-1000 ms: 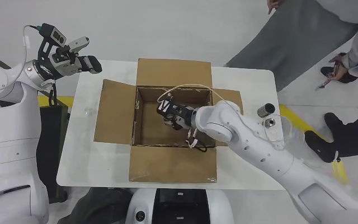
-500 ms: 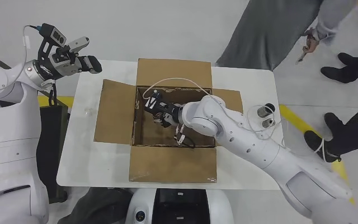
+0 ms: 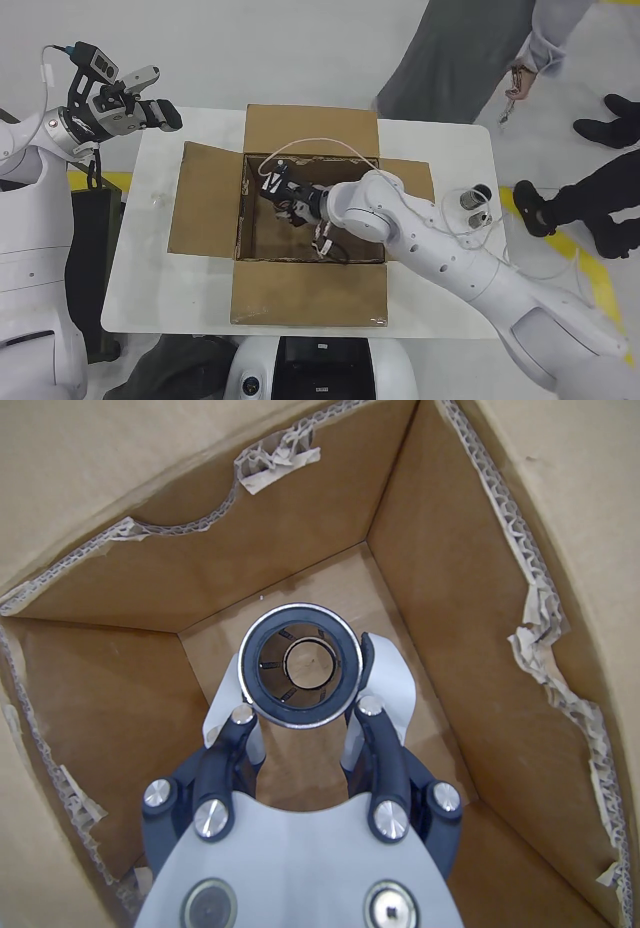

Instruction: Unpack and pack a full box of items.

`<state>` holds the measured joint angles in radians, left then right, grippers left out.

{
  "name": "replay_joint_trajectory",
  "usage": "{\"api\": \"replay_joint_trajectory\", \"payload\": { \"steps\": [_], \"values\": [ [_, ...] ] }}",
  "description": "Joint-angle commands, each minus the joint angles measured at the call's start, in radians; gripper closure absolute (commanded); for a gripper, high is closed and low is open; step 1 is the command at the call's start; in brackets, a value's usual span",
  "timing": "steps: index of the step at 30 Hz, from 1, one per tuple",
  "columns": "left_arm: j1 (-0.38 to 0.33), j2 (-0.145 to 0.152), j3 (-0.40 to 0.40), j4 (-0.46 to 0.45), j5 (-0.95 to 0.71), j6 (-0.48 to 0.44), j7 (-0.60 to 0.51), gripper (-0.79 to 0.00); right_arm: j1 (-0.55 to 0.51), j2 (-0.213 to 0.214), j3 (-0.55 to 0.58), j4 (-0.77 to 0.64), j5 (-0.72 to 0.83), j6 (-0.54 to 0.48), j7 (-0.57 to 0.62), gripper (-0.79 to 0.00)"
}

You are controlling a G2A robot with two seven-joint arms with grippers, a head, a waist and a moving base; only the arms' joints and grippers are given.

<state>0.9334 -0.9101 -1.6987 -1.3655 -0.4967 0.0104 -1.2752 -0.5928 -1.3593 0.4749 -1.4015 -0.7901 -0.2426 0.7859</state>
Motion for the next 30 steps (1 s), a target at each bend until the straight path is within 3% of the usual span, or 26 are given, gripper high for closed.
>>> {"api": "replay_joint_trajectory", "payload": {
  "steps": [1,11,26,28,30],
  "values": [
    [0.000,0.000,0.000,0.000,0.000,0.000,0.000,-0.785,0.006,-0.007,-0.001,0.027,0.004,-0.024,-0.013,0.000],
    [0.000,0.000,0.000,0.000,0.000,0.000,0.000,-0.785,0.043,-0.072,-0.042,0.196,0.027,-0.087,-0.063,0.000],
    [0.000,0.000,0.000,0.000,0.000,0.000,0.000,-0.785,0.063,-0.156,-0.083,0.338,-0.002,-0.093,-0.100,0.000],
    [0.000,0.000,0.000,0.000,0.000,0.000,0.000,-0.785,0.062,-0.162,-0.080,0.350,-0.003,-0.094,-0.101,-0.114],
    [0.000,0.000,0.000,0.000,0.000,0.000,0.000,-0.785,0.061,-0.168,-0.079,0.359,-0.005,-0.097,-0.099,-0.132]
  ]
}}
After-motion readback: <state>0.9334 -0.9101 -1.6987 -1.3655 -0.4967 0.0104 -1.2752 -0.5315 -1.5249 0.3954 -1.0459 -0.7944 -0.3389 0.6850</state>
